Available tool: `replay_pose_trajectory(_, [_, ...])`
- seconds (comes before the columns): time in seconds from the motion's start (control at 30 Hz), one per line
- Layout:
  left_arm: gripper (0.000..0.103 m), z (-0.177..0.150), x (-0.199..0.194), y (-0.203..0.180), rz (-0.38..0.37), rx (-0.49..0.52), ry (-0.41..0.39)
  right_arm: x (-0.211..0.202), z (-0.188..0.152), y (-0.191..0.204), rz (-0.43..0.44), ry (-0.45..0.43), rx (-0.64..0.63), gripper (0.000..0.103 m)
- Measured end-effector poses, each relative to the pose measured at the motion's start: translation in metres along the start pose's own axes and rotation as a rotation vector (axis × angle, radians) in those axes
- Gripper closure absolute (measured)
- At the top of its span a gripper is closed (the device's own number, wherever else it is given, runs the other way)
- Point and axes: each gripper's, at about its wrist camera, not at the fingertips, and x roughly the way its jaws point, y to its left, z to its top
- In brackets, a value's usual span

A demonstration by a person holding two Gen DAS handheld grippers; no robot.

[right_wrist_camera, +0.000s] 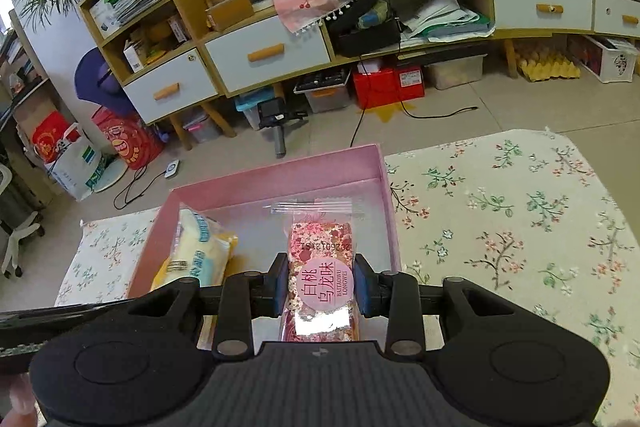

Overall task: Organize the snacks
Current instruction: 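Carry both packets into the pink box and open both tools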

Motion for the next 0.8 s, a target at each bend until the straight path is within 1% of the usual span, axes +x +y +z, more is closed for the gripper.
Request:
replay_pose_trajectory(0.2, [0.096,0.000,0.021,0.011,0.043,-0.013,0.017,0.014,0.002,-0.004,0.015,0.004,0.007,0.099])
replay_pose_trajectory(0.3, [0.096,0.002,0.026,0.017,0.067,-0.019,0.007,0.018,0.003,-0.004,0.015,-0.004,0.005,0.099])
replay_pose_trajectory(0.4, [0.095,0.004,0.029,0.022,0.074,-0.012,-0.005,0.018,0.004,-0.003,0.013,-0.018,0.002,0.099])
replay_pose_trajectory(0.47, [0.093,0.005,0.029,0.021,0.080,0.013,0.012,0.018,0.005,-0.004,0.015,-0.032,0.007,0.094])
replay_pose_trajectory(0.5, [0.089,0.005,0.027,0.020,0.086,0.020,0.015,0.016,0.005,-0.004,0.014,-0.040,0.016,0.093])
replay_pose_trajectory(0.53, [0.085,0.004,0.025,0.019,0.089,0.030,0.018,0.014,0.005,-0.006,0.012,-0.044,0.023,0.087])
replay_pose_trajectory(0.57, [0.076,0.003,0.021,0.017,0.091,0.038,0.017,0.013,0.006,-0.007,0.015,-0.046,0.031,0.083])
replay_pose_trajectory(0.6, [0.064,0.001,0.017,0.016,0.094,0.045,0.013,0.011,0.007,-0.008,0.021,-0.047,0.036,0.077])
replay_pose_trajectory(0.63, [0.060,0.000,0.014,0.015,0.087,0.048,0.009,0.009,0.008,-0.008,0.024,-0.046,0.036,0.071])
replay_pose_trajectory(0.67, [0.052,-0.001,0.010,0.013,0.076,0.051,0.005,0.008,0.008,-0.007,0.023,-0.043,0.033,0.067])
replay_pose_trajectory(0.7, [0.045,-0.004,0.005,0.010,0.072,0.059,0.002,0.005,0.008,-0.006,0.020,-0.039,0.025,0.066])
replay_pose_trajectory(0.73, [0.040,-0.005,0.001,0.006,0.075,0.072,-0.001,0.003,0.007,-0.004,0.014,-0.035,0.014,0.064])
replay_pose_trajectory(0.77, [0.028,-0.007,-0.003,0.001,0.089,0.090,-0.006,0.001,0.007,-0.002,0.009,-0.031,0.004,0.059])
replay_pose_trajectory(0.8, [0.023,-0.011,-0.009,-0.004,0.103,0.116,-0.017,-0.002,0.006,0.000,0.002,-0.028,-0.009,0.057])
